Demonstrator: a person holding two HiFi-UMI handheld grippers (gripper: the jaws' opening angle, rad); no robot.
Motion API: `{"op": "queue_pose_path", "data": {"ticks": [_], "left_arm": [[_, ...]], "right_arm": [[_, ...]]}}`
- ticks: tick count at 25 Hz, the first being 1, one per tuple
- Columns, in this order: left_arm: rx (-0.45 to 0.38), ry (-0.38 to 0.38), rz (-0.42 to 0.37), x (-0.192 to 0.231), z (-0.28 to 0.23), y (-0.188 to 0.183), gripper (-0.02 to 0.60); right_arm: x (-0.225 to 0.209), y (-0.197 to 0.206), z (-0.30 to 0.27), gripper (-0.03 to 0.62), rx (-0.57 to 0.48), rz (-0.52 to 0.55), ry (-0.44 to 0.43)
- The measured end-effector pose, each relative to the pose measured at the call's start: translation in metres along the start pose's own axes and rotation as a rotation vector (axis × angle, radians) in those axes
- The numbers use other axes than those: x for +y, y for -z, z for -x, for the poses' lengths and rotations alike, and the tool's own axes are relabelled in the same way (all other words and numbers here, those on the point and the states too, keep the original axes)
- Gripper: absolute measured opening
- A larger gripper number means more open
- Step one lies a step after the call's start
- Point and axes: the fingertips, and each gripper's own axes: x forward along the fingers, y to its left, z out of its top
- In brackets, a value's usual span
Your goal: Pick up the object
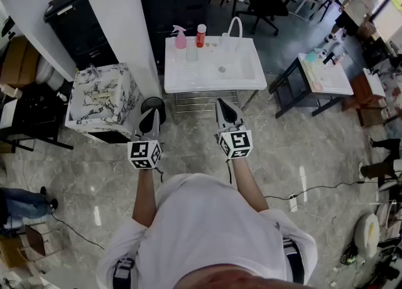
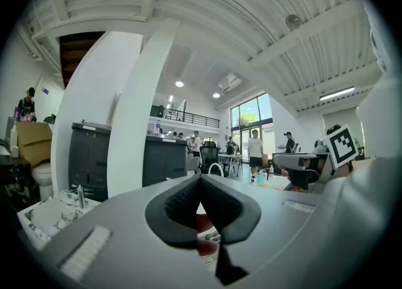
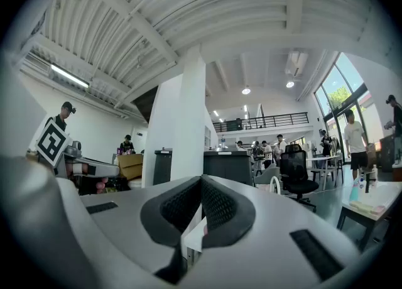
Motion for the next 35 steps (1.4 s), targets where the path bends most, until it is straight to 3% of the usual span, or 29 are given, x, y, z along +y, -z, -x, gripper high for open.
{"op": "queue_pose_path", "data": {"ticks": [5,20,28,35], "left_arm": [[0.019,0.002,-0.045,-0.003,0.004,0.0,-0.002],[0.053,0.042,-0.025,-0.032,0.003,0.013,-0.002],[0.133,0.012,-0.01,-0.051,0.003,0.049,-0.002],[0.184,-0.02,-0.041,-0.071,-0.013,0.062,-0.002]], "right_arm": [[-0.008,0.001,0.007,0.002,0.014,0.006,0.002],[-0.005,-0.003,0.02,0.003,0.009,0.022,-0.012],[-0.016,0.031,0.034,0.003,0.075,-0.003,-0.023],[-0.049,0.053,0.035,0.003,0.088,-0.04,-0.037]]}}
